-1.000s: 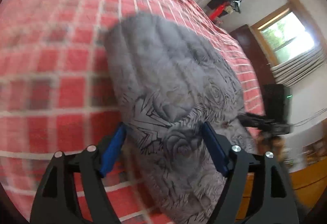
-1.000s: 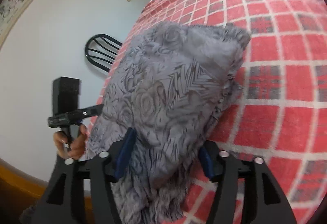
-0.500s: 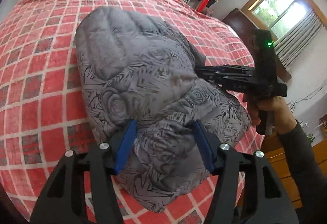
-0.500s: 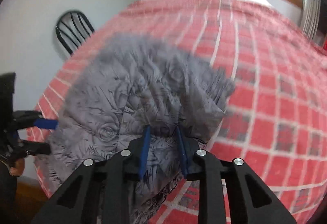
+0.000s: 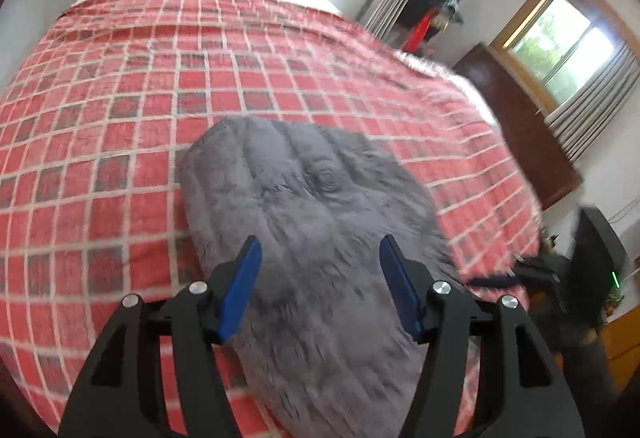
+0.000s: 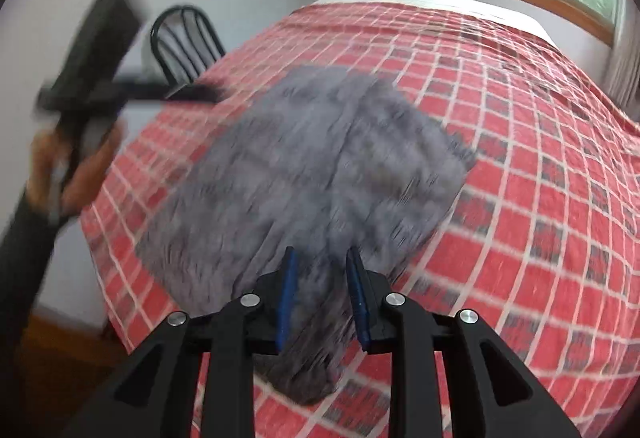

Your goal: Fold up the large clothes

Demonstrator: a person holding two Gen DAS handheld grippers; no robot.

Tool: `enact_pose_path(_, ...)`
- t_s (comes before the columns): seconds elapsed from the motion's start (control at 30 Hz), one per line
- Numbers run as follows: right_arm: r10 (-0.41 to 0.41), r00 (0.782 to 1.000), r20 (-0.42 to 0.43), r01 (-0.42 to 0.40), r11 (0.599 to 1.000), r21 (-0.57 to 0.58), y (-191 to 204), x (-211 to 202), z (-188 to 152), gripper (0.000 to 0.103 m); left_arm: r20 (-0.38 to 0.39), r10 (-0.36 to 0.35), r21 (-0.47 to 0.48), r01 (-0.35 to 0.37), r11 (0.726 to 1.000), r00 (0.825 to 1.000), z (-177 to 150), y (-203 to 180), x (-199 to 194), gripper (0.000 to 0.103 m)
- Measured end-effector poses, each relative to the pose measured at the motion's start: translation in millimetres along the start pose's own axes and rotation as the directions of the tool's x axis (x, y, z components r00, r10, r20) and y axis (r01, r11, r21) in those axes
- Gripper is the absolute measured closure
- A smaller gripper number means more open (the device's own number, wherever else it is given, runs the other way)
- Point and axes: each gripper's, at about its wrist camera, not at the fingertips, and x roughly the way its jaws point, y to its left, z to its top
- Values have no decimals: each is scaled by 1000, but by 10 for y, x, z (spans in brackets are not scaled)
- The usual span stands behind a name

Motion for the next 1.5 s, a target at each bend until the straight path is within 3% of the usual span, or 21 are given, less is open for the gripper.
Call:
enact_pose_path(0.17, -1, 998, -62, 3, 1000, 22, -65, 362, -119, 75, -80, 34, -24, -36, 999, 996, -33, 110, 435, 41)
enact_pose_path(0.27, -14, 998, -58, 14, 1000, 11, -29, 179, -94, 75, -59, 49, -25, -51, 998, 997, -34, 85, 235, 45)
enact_pose_path(0.4, -1, 999, 54, 0, 1000, 19, 68, -320, -176, 74, 42, 46, 36, -48, 998, 998, -252, -151, -337, 45)
enact_pose_path(0.47, 14, 998, 58, -15, 1000, 9, 169, -364, -317, 74, 34, 47, 64, -49, 997, 998, -401, -243, -381, 42)
enact_pose_path(0.53, -23, 999, 22, 23, 1000, -5, 228, -169, -459, 74, 13, 75, 98, -76, 992, 997, -657, -342, -326, 41)
enact_pose_path(0.67, -65, 998, -16, 65, 998, 10, 180, 208, -565, 73, 24, 114, 108, -116, 987, 993, -879, -355, -101, 29)
enact_pose_path(0.8, -59, 998, 22, 57, 997, 48, 186, -54, -589, 69, 45, 82, 55, -85, 995, 996, -935, -328, -282, 27)
enact_pose_path(0.83, -57, 997, 48, 54, 997, 59, 202, -187, -620, 67, 72, 78, 32, -81, 996, 994, -1007, -330, -435, 21)
enact_pose_path(0.87, -59, 996, 62, 54, 996, 68, 224, -261, -646, 55, 91, 87, 23, -90, 996, 992, -1058, -352, -497, 13)
enact_pose_path(0.9, -70, 993, 92, 62, 994, 88, 256, -391, -703, 37, 124, 107, 14, -110, 994, 986, -1142, -382, -615, 12)
enact_pose_path(0.97, -101, 985, 142, 85, 990, 113, 333, -576, -807, 19, 188, 165, 3, -169, 986, 968, -1372, -483, -861, 8)
enact_pose_path(1.0, -146, 975, 169, 124, 983, 132, 417, -695, -891, 14, 204, 206, -4, -210, 978, 957, -1485, -546, -951, 6)
enact_pose_path(1.03, -188, 965, 186, 163, 976, 141, 484, -770, -942, 6, 230, 285, -7, -292, 956, 930, -1671, -668, -1065, 4)
enact_pose_path(1.07, -246, 948, 203, 218, 964, 149, 572, -850, -1006, 4, 249, 338, -1, -348, 937, 908, -1775, -760, -1124, 3)
enact_pose_path(1.17, -445, 861, 247, 401, 891, 212, 863, -1098, -1210, 4, 319, 451, -3, -475, 880, 834, -2157, -1055, -1315, 3)
enact_pose_path(1.2, -442, 860, 256, 392, 892, 225, 912, -1150, -1251, 4, 363, 468, -22, -495, 869, 806, -2346, -1185, -1426, 3)
enact_pose_path(1.27, -373, 881, 292, 311, 921, 235, 1028, -1293, -1391, 4, 394, 487, -42, -514, 857, 780, -2562, -1342, -1579, 3)
enact_pose_path(1.33, -319, 895, 312, 240, 934, 266, 1148, -1469, -1542, 4, 394, 507, -46, -535, 844, 767, -2755, -1519, -1712, 3)
enact_pose_path(1.4, -324, 894, 308, 240, 930, 280, 1263, -1602, -1637, 4, 413, 499, -47, -529, 847, 762, -2947, -1693, -1881, 3)
enact_pose_path(1.5, -409, 853, 324, 332, 904, 268, 1504, -1790, -1767, 4, 431, 463, -61, -487, 871, 774, -3221, -1896, -2103, 3)
